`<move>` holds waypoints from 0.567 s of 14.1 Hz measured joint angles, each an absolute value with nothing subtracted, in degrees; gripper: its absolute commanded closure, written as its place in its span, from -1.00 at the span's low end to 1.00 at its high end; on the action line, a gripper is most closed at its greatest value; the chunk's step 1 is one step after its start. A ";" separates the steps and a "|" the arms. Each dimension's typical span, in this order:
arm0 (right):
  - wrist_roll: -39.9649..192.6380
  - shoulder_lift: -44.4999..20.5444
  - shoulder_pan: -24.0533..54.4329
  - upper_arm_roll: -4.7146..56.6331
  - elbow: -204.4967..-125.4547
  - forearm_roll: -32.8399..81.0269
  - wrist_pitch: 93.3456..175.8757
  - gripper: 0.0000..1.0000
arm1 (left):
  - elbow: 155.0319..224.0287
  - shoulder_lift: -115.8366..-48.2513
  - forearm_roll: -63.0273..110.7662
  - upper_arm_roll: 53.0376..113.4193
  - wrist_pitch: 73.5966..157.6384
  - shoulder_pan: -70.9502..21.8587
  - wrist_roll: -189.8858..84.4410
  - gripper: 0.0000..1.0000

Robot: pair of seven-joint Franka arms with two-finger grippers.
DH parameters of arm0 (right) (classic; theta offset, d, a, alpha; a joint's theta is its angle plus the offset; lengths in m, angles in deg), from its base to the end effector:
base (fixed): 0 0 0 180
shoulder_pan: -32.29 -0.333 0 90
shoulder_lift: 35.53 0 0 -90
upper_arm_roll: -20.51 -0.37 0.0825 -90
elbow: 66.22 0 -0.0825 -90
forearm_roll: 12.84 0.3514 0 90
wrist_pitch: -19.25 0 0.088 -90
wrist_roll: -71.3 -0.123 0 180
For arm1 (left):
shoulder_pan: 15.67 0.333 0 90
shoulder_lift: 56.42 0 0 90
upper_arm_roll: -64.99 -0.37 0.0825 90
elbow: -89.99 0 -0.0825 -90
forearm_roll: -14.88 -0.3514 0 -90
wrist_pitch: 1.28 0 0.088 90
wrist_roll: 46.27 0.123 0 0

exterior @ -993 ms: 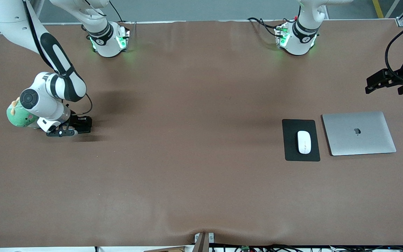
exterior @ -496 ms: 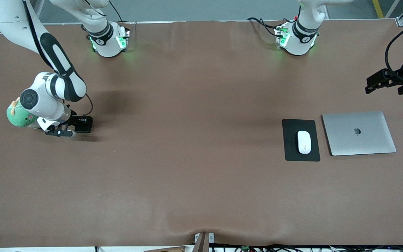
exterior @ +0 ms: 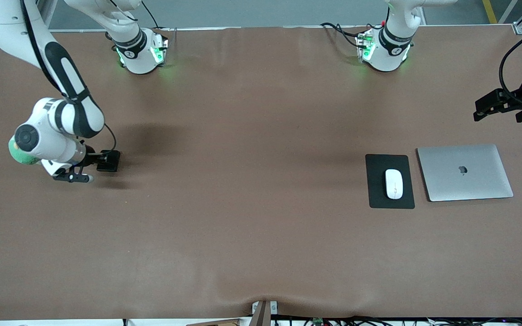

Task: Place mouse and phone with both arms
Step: 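Lower the phone onto the table beside the plush toy and release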

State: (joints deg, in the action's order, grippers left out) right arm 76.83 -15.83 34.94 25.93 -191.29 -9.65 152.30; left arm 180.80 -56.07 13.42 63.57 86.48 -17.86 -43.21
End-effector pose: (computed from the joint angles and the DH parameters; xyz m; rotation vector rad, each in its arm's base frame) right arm 0.5289 -0.0722 0.2765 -3.0949 0.1304 0.3115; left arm 0.5144 -0.0036 0.6562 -3.1146 0.1035 0.0742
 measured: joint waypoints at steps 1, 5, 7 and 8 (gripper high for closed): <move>76.83 -15.96 34.66 25.88 -187.43 -9.65 146.78 -1.00 | 180.79 -56.07 13.42 63.57 86.48 -17.86 -43.21 -1.00; 76.63 -16.54 33.17 25.75 -173.87 -9.67 128.44 -1.00 | 180.77 -56.07 13.42 63.57 86.48 -17.86 -43.21 -1.00; 76.63 -16.76 32.96 25.73 -168.51 -9.68 121.96 -1.00 | 180.76 -56.07 13.42 63.57 86.48 -17.86 -43.21 -1.00; 76.63 -17.06 32.94 25.71 -166.28 -9.68 119.90 -1.00 | 180.76 -56.07 13.43 63.57 86.48 -17.86 -43.21 -1.00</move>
